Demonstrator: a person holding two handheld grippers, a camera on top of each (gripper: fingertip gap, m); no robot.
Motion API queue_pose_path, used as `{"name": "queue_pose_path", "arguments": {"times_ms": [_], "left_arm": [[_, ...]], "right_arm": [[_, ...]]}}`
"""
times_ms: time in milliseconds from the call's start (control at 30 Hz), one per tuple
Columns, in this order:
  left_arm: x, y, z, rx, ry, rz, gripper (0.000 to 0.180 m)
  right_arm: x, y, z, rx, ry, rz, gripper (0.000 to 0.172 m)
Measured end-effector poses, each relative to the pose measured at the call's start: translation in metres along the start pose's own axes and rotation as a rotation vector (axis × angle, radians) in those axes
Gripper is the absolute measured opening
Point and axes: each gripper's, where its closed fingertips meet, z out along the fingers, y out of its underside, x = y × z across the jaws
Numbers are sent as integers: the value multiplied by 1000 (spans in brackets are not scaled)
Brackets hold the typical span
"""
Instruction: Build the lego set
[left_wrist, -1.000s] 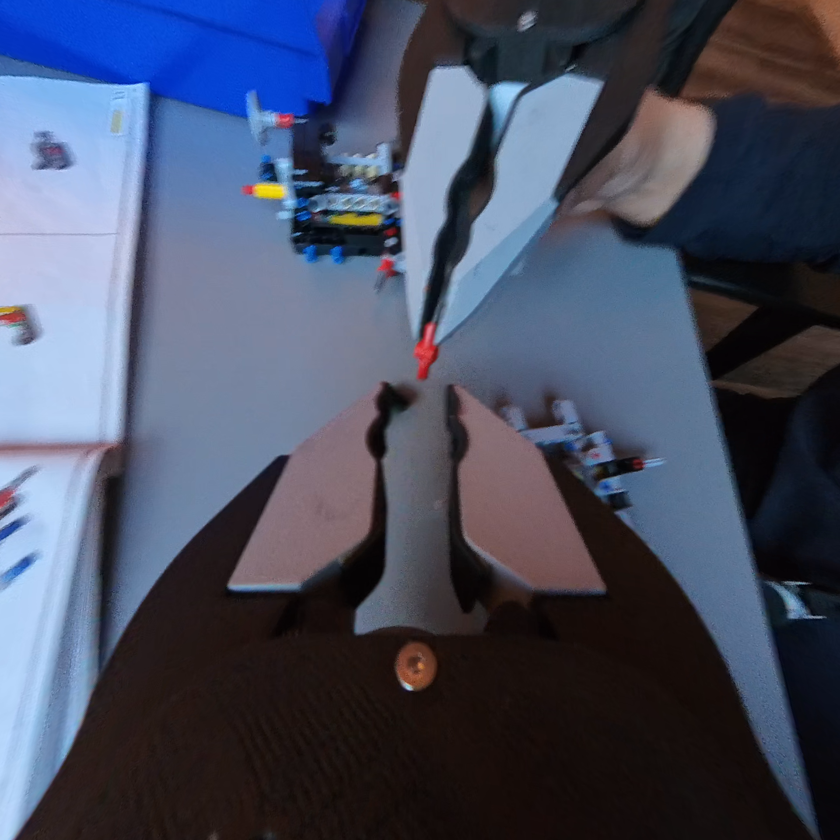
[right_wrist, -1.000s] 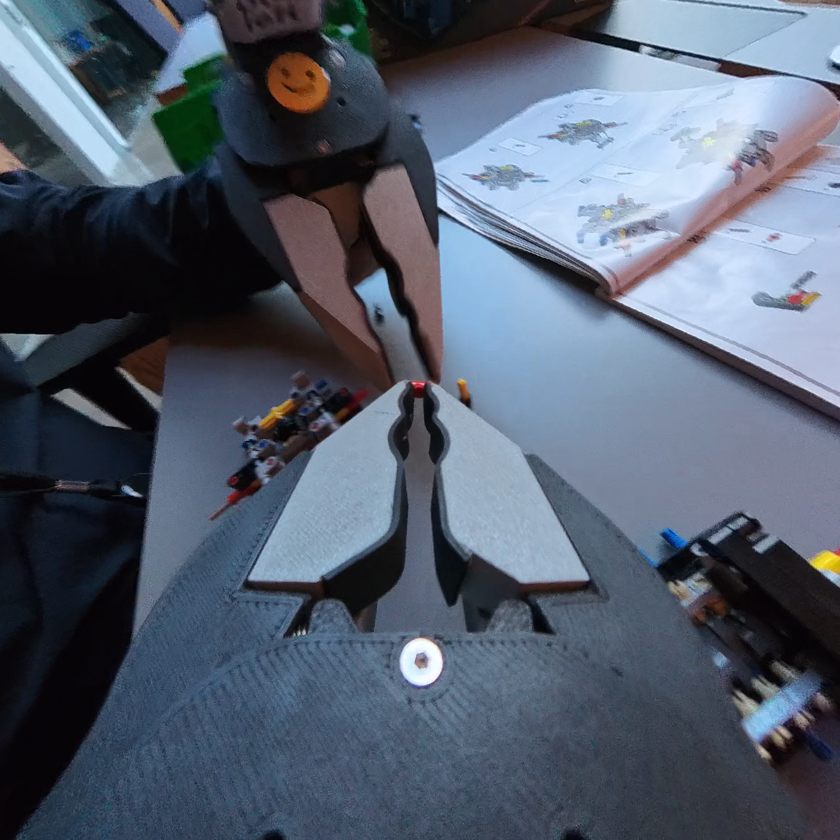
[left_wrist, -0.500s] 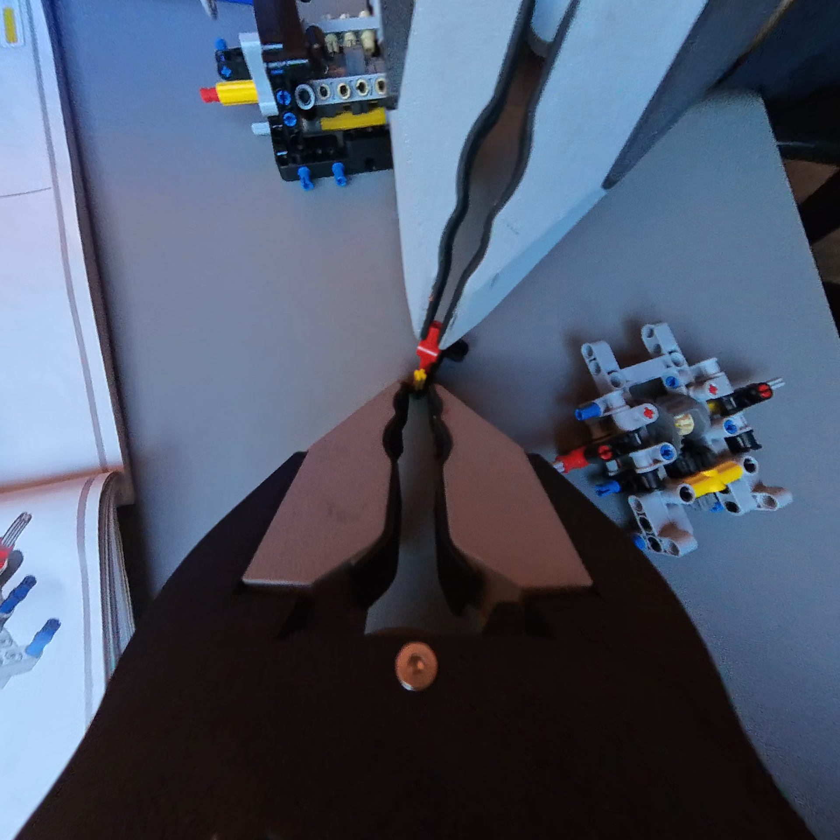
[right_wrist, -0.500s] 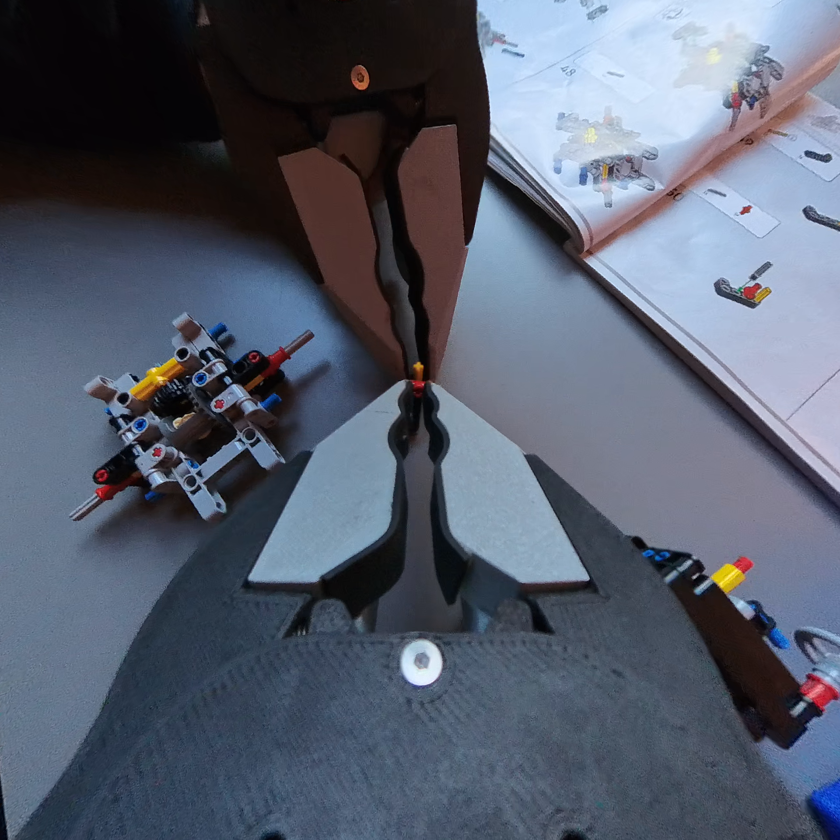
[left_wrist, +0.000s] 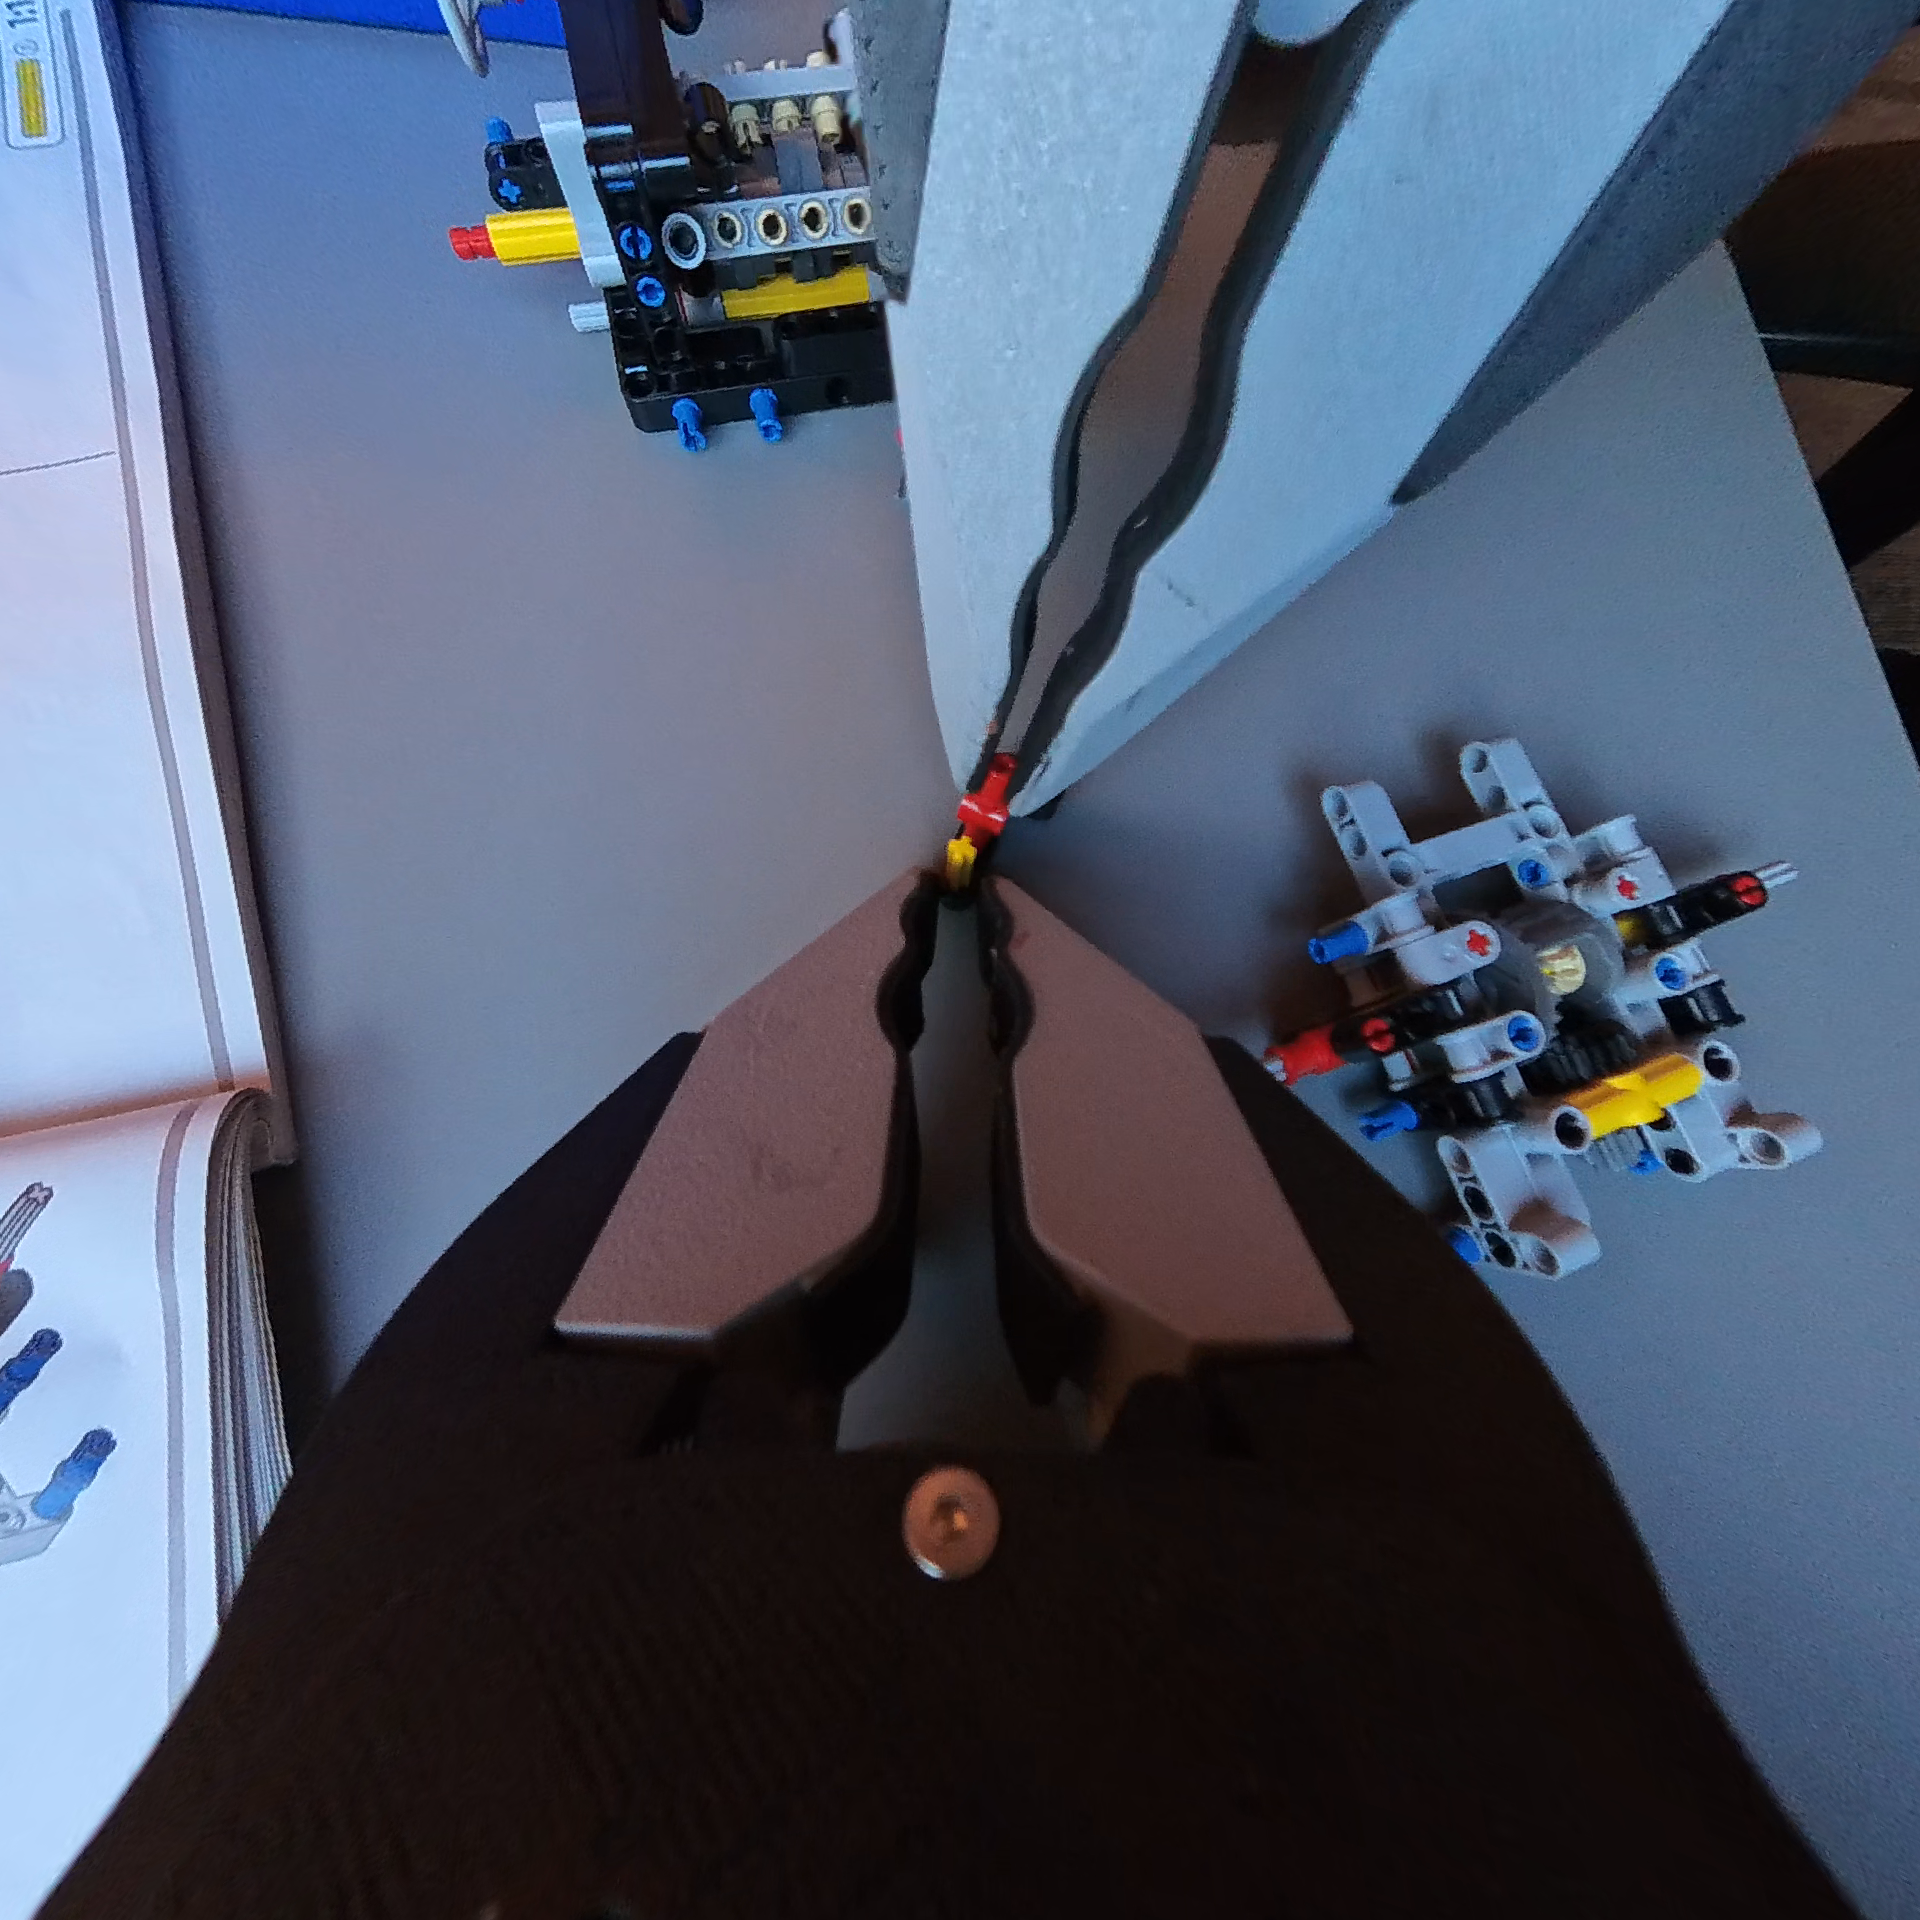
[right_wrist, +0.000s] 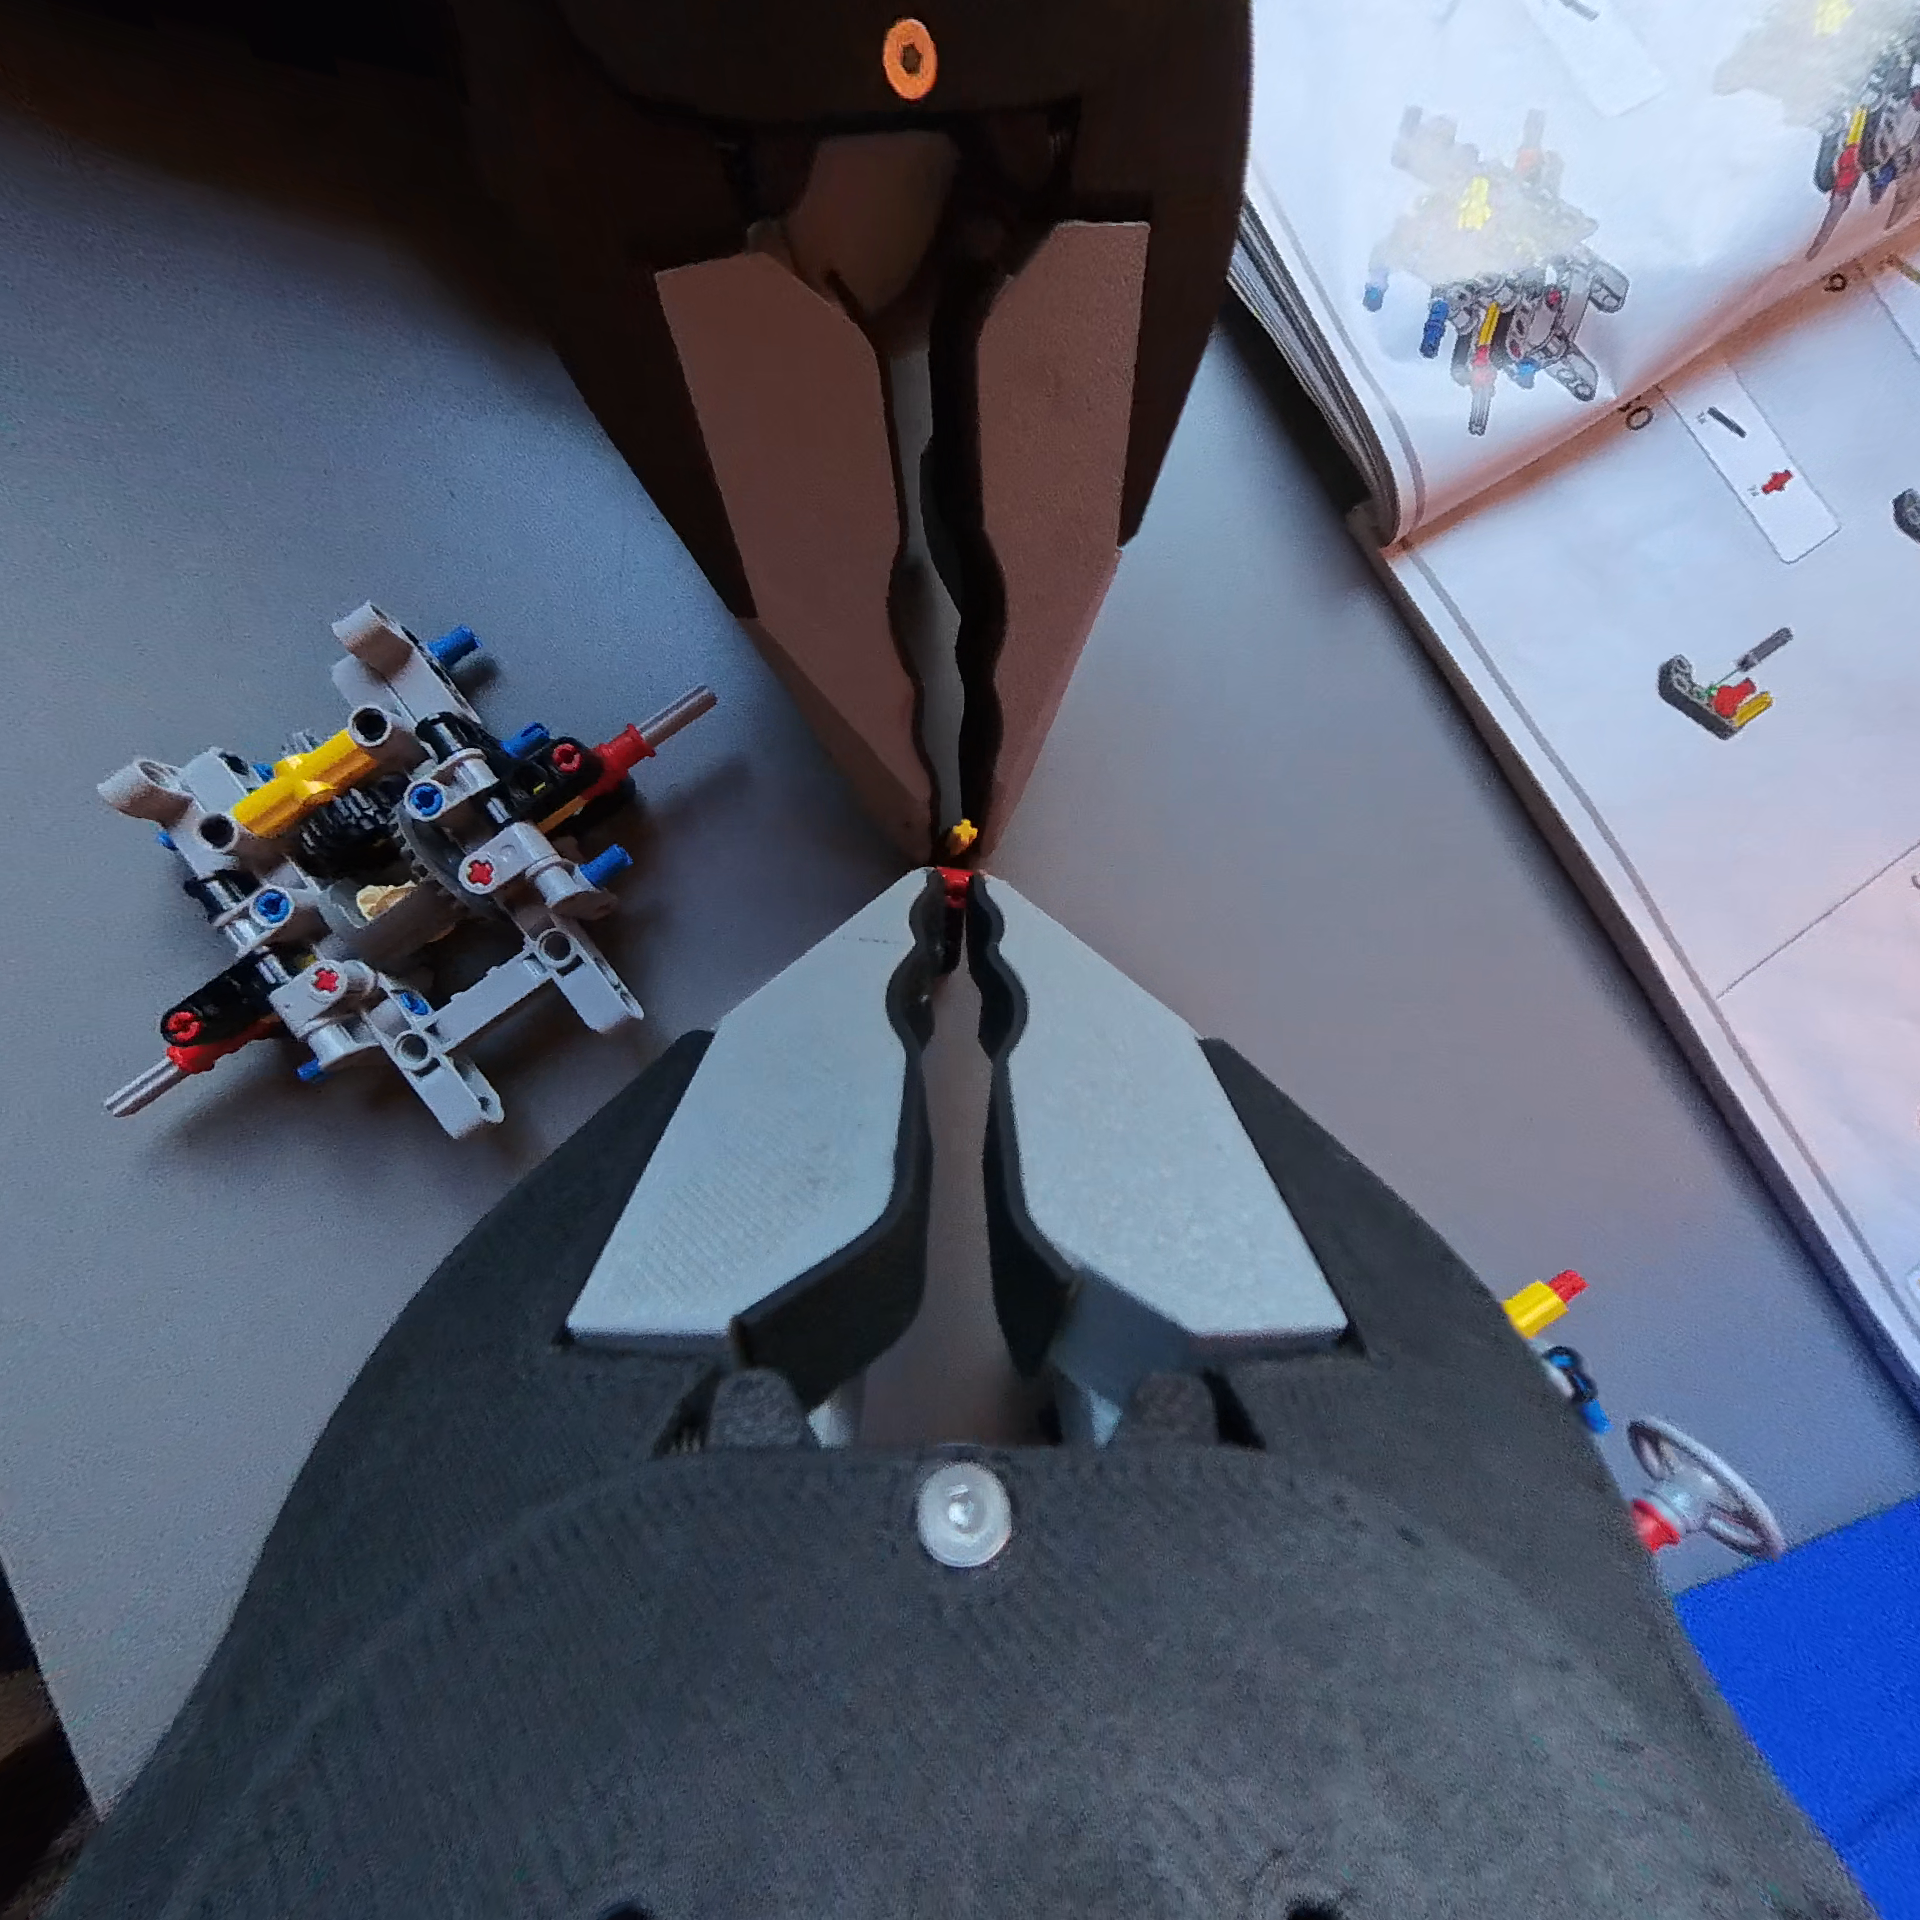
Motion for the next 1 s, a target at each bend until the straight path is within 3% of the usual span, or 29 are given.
{"name": "queue_pose_path", "arguments": {"times_ms": [167,333,533,1000], "left_arm": [[0,0,0,-1,-3,0,5],[-1,0,0,2,6,-34,5],[-4,0,-1,5,-5,-57,5],[-8,-1,-2,11,-14,-87,5]], "right_arm": [[-1,-1,0,-44,8,-106,0],[-1,2,0,15,28,-221,1],[4,7,0,-84,-7,-362,1],[10,1,2,-67,-146,-20,0]]}}
